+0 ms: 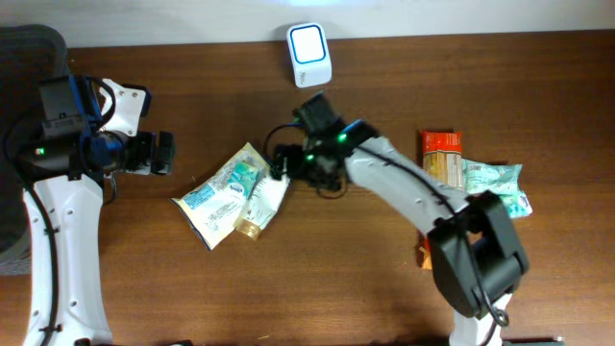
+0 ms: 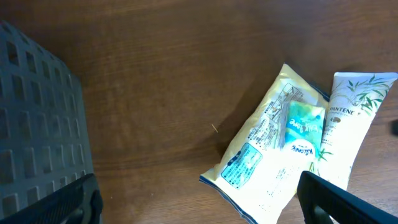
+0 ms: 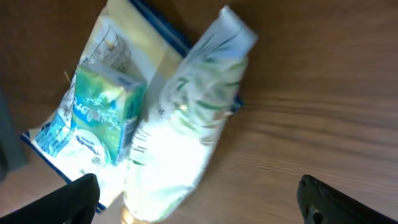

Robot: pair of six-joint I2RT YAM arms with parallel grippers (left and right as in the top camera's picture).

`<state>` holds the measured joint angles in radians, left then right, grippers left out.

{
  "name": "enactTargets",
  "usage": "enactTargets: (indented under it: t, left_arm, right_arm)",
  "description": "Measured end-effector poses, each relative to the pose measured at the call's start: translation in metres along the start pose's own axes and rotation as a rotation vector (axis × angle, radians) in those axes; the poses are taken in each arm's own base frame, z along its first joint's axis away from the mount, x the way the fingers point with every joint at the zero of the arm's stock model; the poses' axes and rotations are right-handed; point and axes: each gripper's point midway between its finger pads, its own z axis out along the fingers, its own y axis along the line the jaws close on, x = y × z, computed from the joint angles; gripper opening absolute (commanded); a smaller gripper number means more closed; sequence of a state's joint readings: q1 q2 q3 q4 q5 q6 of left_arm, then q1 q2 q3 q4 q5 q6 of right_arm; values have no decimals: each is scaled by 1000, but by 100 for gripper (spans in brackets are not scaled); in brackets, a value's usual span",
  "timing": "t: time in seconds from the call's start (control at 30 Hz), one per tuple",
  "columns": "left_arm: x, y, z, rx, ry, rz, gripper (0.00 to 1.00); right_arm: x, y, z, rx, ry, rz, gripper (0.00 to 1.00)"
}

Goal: Scan the item barcode
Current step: 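Reach the right gripper to the pile and grasp the Pantene tube, then lift the Pantene tube toward the scanner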

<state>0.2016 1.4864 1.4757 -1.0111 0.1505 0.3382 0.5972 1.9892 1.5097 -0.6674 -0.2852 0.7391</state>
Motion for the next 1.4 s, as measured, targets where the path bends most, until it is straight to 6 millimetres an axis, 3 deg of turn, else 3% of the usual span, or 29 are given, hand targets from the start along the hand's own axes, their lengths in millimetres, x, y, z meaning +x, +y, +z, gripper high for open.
enactTargets:
  t: [0.1, 0.2, 0.27, 0.4, 0.47, 0.57, 0.63, 0.7, 0.73, 0.77, 0.83, 0.87, 0.93, 1.07, 1.23, 1.27, 1.4]
  left_arm:
    - [0, 0, 0, 0, 0, 0, 99]
    - [0, 0, 0, 0, 0, 0, 99]
    - [0, 0, 0, 0, 0, 0, 100]
    - [0, 0, 0, 0, 0, 0, 99]
    - [0, 0, 0, 0, 0, 0, 99]
    - [0, 0, 0, 0, 0, 0, 99]
    - [0, 0, 0, 0, 0, 0, 99]
    - [0, 0, 0, 0, 0, 0, 99]
    - [0, 0, 0, 0, 0, 0, 99]
    - [0, 0, 0, 1, 1, 0, 99]
    - [0, 0, 0, 0, 0, 0, 99]
    - [0, 0, 0, 0, 0, 0, 99]
    - [0, 0, 0, 0, 0, 0, 99]
    - [0, 0, 0, 0, 0, 0, 99]
    - [0, 0, 0, 0, 0, 0, 99]
    - [0, 0, 0, 0, 0, 0, 99]
    - [0, 0, 0, 0, 0, 0, 99]
  right_arm:
    - [17, 22, 35, 25, -42, 6, 95]
    - [28, 17, 67, 63, -31, 36, 86]
    - [28, 16, 71, 66, -31, 42, 67]
    - [27, 15, 71, 70, -36, 49, 15]
    - [28, 13, 71, 81, -33, 38, 7]
    - [30, 12, 70, 86, -23, 3, 8]
    - [31, 14, 69, 71, 4, -87, 16]
    - [49, 2, 55, 42, 173, -245, 20]
    - [47, -7, 47, 25, 217, -304, 31]
    - [48, -16, 35, 34, 265, -335, 35]
    - [35, -35, 6, 19, 294, -423, 63]
    - [22, -46, -11, 12, 285, -466, 70]
    - [23, -55, -19, 9, 312, -504, 75]
    - [22, -65, -21, 7, 323, -525, 77]
    - [50, -52, -2, 0, 364, -596, 78]
    - [58, -50, 3, -1, 375, -612, 73]
    - [72, -63, 18, 2, 400, -614, 35]
